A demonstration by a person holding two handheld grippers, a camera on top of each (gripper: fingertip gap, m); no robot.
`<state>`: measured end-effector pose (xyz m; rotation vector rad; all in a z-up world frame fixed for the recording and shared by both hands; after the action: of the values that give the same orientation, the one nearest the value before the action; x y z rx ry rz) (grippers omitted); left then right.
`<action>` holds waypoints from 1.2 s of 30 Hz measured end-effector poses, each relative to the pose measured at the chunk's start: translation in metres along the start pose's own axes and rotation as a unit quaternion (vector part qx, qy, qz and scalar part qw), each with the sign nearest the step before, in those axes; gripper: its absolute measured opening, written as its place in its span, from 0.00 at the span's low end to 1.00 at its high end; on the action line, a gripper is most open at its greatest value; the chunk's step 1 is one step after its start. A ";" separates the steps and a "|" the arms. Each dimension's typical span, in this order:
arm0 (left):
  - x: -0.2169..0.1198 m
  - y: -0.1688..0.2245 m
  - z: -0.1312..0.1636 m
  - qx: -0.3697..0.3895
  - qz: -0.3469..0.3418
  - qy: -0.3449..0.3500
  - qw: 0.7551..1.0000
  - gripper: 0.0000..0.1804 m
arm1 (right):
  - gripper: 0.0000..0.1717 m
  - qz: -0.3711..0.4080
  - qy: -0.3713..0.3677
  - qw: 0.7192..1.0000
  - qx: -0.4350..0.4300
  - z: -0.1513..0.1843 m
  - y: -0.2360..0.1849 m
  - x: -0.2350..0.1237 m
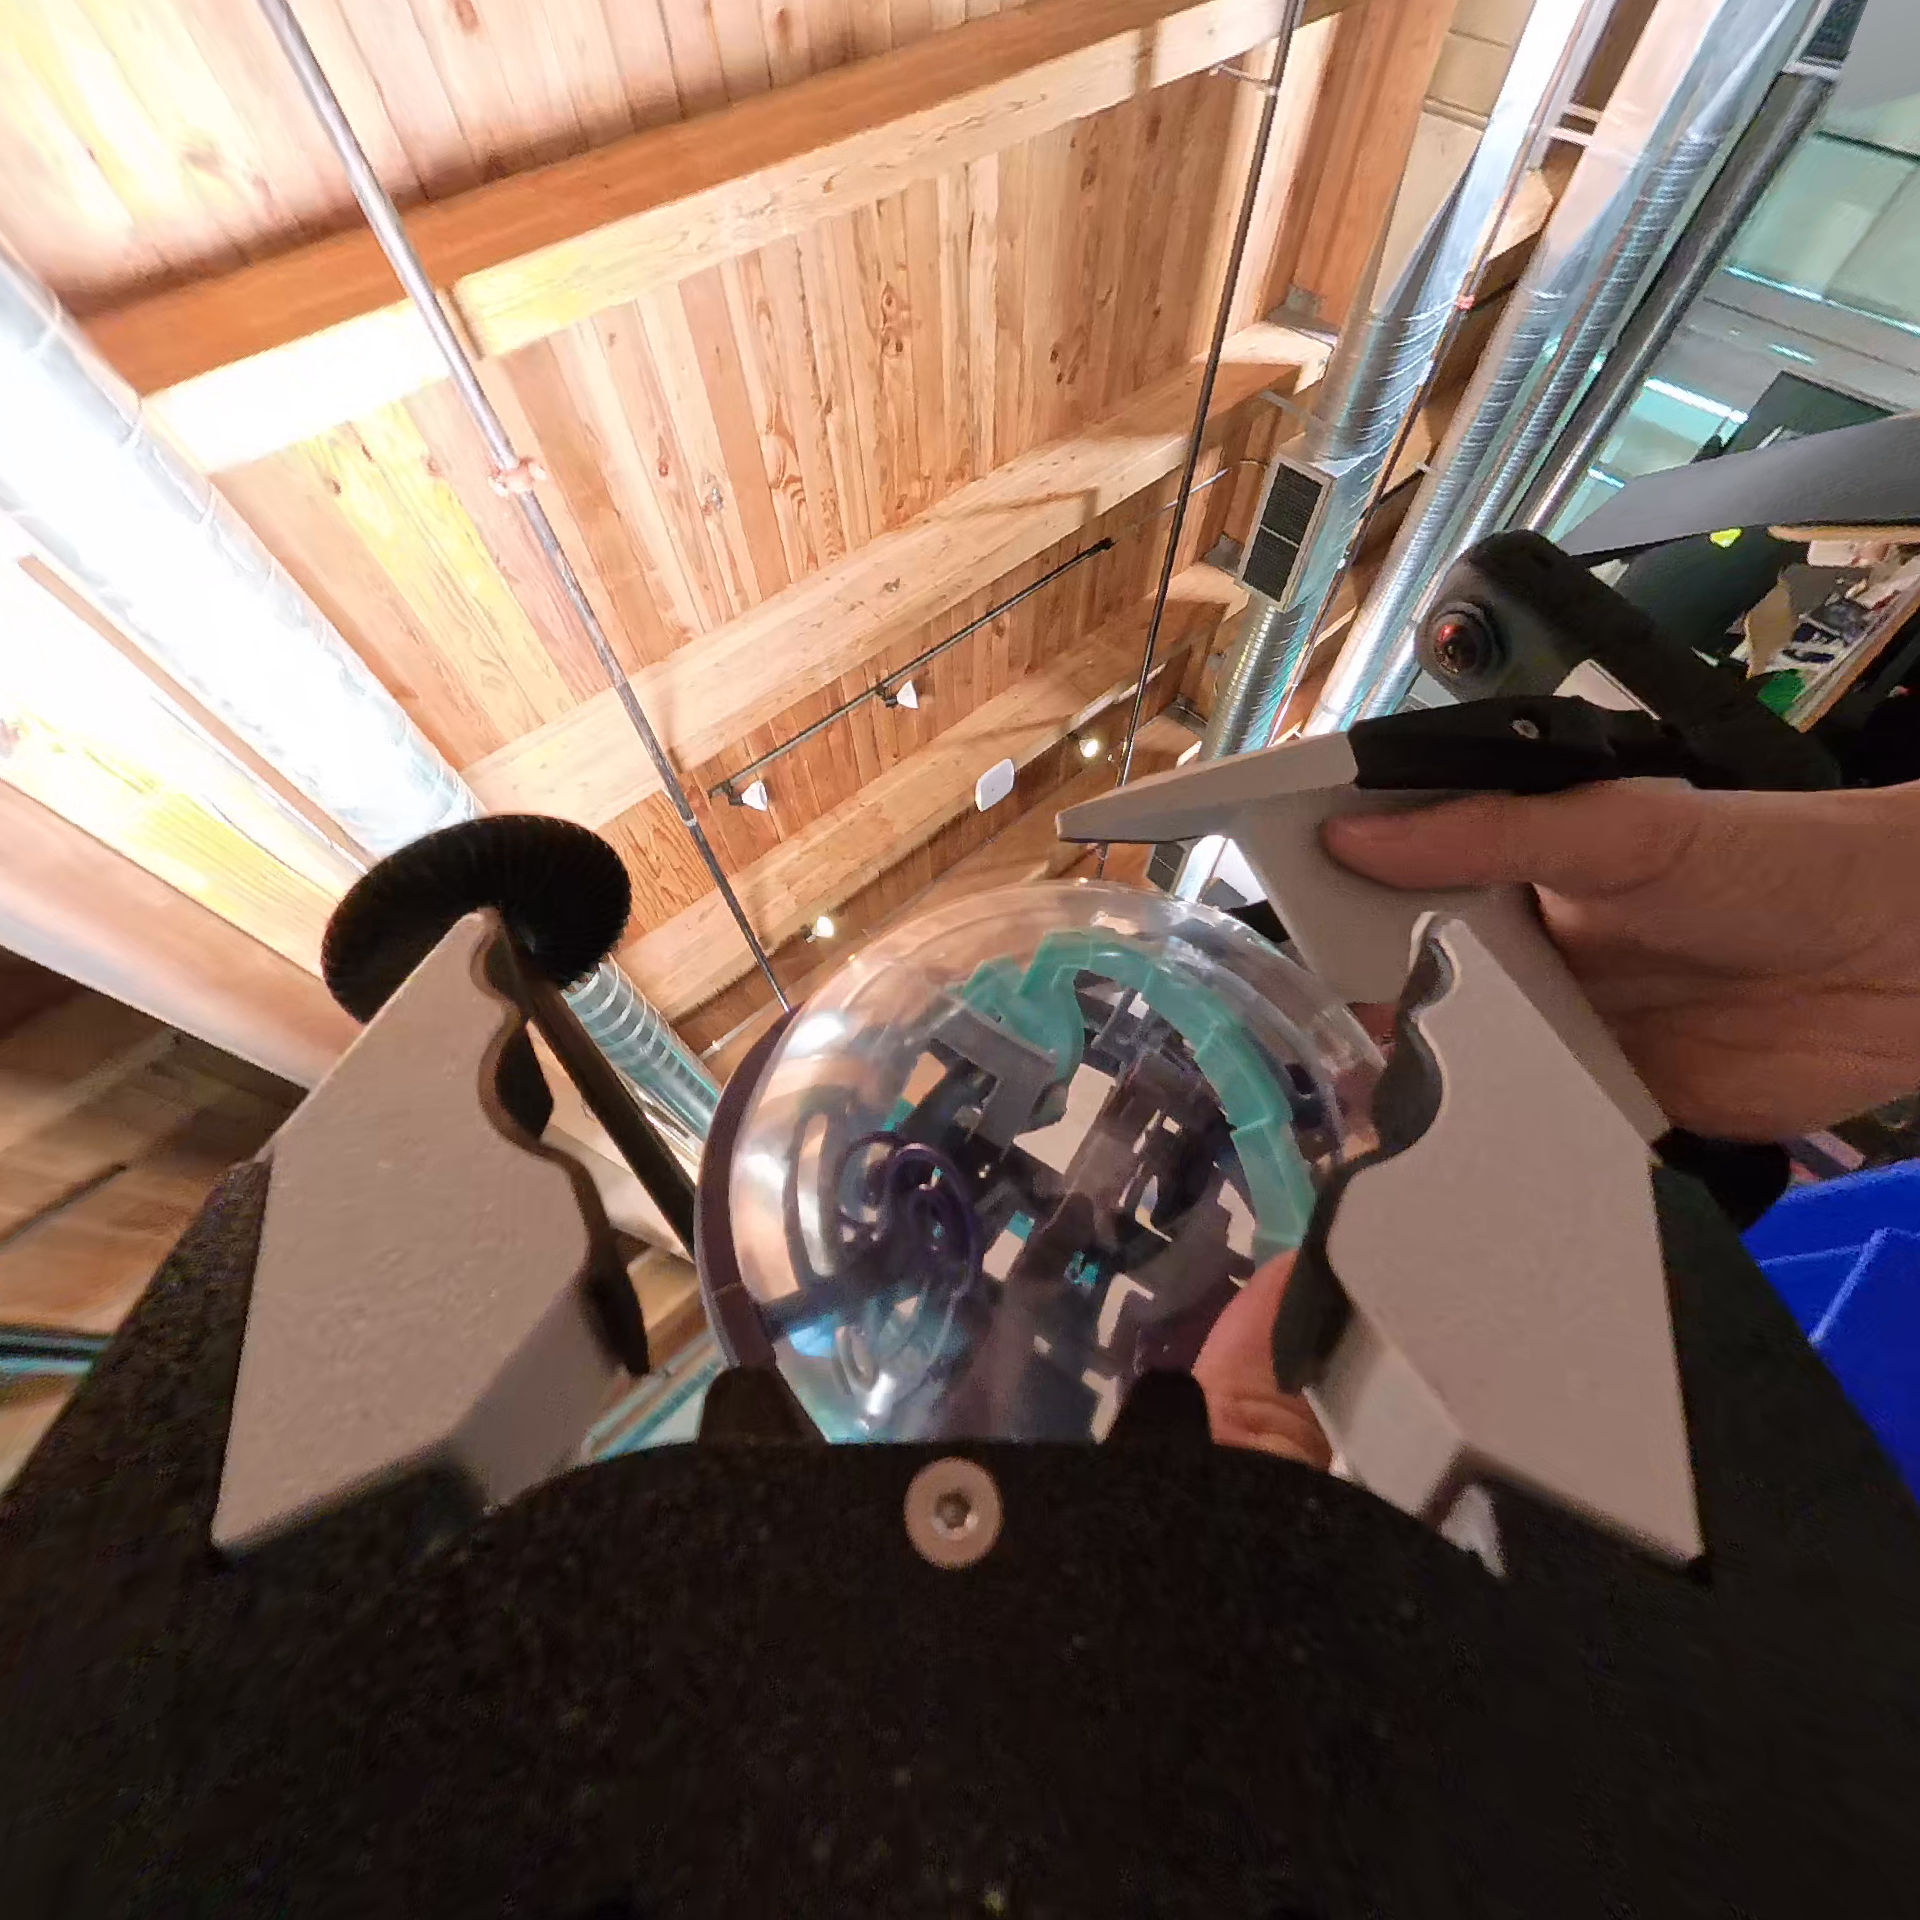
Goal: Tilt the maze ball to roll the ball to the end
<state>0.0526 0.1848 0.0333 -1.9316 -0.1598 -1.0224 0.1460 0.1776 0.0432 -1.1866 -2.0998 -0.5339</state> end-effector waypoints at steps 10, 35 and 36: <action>0.001 0.001 -0.059 0.131 -0.009 0.079 0.988 0.85 | 0.50 -0.111 0.111 0.980 -0.120 -0.059 -0.078 0.005; 0.001 0.016 0.051 -0.043 0.029 -0.200 0.978 0.86 | 0.63 0.080 -0.085 0.992 0.051 0.040 0.029 -0.005; 0.000 0.018 0.056 -0.059 0.030 -0.216 0.974 0.86 | 0.63 0.087 -0.096 0.990 0.059 0.043 0.034 -0.007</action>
<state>0.0945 0.2177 0.0078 -2.2343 -0.2894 -0.5695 0.1629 0.2174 0.0085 -1.3816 -2.1256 -0.2190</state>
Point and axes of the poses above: each gripper's, where its closed fingertips meet, x out along the fingers, z out of its underside, y = z × x across the jaws, the point moved 3 cm from there along -x, back along the fingers, and after that the axes turned 8 degrees about y, right-handed, at the moved point
